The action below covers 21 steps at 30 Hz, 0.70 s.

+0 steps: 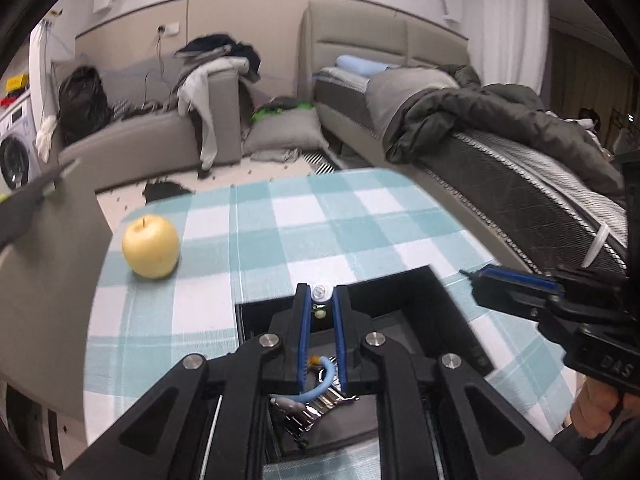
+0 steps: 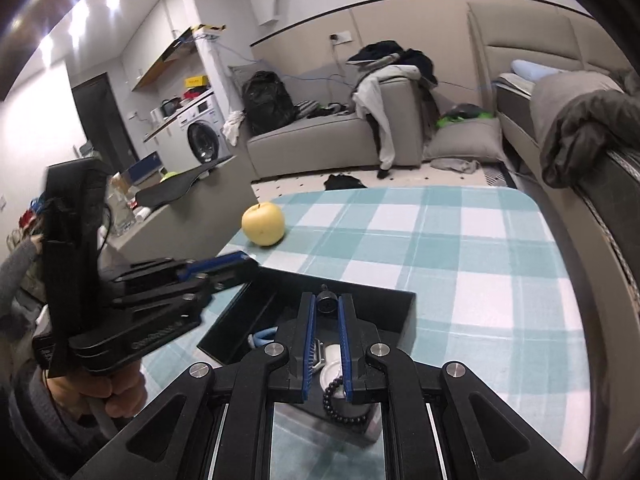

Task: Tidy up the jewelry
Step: 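Carry the black stud and earrings over the box and lower them inside, then open both tools to release the stud and earrings into the box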

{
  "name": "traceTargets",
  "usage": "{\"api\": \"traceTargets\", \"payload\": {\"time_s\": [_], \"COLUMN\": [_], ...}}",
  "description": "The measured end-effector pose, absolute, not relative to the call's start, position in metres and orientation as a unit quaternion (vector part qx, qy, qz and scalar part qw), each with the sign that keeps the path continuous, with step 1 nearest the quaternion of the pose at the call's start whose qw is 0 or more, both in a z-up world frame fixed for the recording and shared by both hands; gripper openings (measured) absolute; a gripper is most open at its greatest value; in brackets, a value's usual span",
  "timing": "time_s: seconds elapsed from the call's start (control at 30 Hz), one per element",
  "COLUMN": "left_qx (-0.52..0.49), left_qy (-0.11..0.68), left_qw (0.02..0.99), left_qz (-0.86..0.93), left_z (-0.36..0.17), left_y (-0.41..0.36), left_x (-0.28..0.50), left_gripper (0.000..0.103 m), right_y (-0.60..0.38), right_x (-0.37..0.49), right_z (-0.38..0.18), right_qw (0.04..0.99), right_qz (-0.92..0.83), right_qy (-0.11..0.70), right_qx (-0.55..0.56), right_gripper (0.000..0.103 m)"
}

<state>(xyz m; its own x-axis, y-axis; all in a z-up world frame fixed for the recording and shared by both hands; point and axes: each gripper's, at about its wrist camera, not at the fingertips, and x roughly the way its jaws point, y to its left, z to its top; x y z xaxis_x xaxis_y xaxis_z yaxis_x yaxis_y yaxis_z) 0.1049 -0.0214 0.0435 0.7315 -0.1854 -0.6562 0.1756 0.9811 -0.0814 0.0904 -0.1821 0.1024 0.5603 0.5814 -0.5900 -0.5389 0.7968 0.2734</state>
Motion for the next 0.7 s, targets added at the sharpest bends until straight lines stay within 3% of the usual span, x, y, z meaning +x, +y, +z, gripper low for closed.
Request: {"api": "traceTargets", "payload": {"time_s": [0.7], "left_qx": [-0.019], "left_qy": [0.384], "left_qw": [0.919], "left_qz": [-0.087], "left_z": [0.022], "left_y": [-0.026], "left_x": [0.103], "left_gripper": [0.006], "right_y": [-0.173], "right_x": [0.106], "right_z": [0.063], "right_qw": [0.858], "right_qz": [0.303], "right_qy": [0.414], "right_qx": [0.006], "right_gripper": [0.010]}}
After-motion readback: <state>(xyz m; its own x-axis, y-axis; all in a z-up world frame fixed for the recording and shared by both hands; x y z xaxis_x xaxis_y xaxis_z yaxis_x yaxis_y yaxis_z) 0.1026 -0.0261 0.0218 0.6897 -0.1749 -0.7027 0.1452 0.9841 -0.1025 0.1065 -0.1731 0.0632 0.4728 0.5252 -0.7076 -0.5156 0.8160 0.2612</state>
